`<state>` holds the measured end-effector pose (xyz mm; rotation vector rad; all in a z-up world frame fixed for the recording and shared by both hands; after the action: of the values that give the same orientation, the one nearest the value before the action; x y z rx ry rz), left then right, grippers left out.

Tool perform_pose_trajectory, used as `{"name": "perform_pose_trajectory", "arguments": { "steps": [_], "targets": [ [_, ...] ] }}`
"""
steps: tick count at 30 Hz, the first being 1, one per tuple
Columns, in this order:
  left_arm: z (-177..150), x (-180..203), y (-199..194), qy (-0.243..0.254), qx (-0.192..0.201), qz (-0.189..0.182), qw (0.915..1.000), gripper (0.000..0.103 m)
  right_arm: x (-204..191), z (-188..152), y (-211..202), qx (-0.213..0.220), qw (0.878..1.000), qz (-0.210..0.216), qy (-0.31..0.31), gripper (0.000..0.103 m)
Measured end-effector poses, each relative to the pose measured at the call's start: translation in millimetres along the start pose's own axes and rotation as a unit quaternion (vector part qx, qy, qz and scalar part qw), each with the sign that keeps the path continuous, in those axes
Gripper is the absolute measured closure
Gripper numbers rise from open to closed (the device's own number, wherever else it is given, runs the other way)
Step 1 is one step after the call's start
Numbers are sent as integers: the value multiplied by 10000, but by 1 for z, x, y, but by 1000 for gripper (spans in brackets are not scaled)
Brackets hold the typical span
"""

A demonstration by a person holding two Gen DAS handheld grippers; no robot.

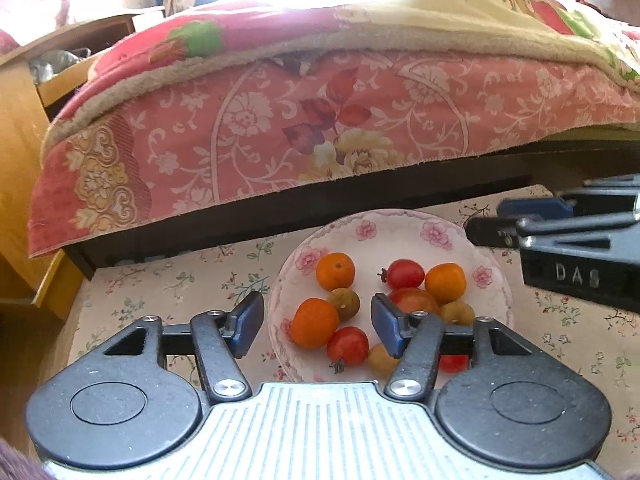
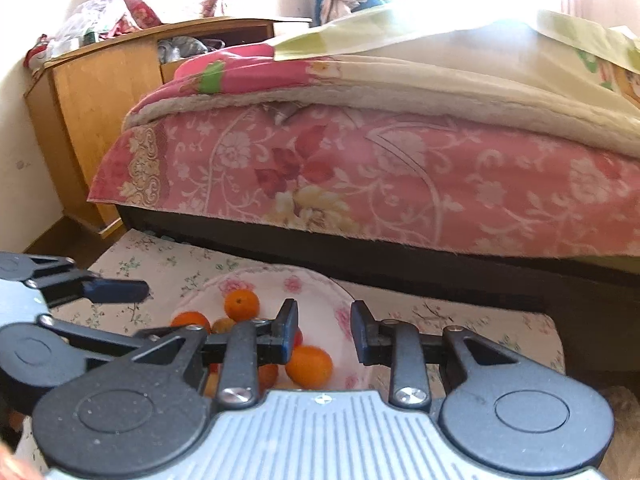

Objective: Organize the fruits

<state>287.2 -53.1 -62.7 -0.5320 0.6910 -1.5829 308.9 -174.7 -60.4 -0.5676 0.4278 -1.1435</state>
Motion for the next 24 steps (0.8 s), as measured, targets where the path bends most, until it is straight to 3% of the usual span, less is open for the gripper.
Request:
{"name": "perform_pose_trajectory", "arguments": {
  "steps": [12,17,24],
  "targets": [
    [-7,-4,-43,-230,280,193,9992,16,-17,-16,-47,3,9999,-156,45,70],
    [-13,-3,-54,-279,321,227,9988,15,-22,-30,-61,-86,9997,-192,141,70],
    [-29,3,-69,-321,320,315,9985,5,-25,-47,-82,-149,9991,-226,311,70]
  ]
}}
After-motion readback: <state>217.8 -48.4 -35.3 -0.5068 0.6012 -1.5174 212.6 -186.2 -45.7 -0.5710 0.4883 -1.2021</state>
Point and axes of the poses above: each gripper's, at about its wrist camera, not at the fingertips, and y roughly the way its jaws point, x to its right, z to its top, the point moved 9 cm from there along y, roughly the way its jaws point, and after that the axes turned 6 degrees about -y, right-handed, at the moved point
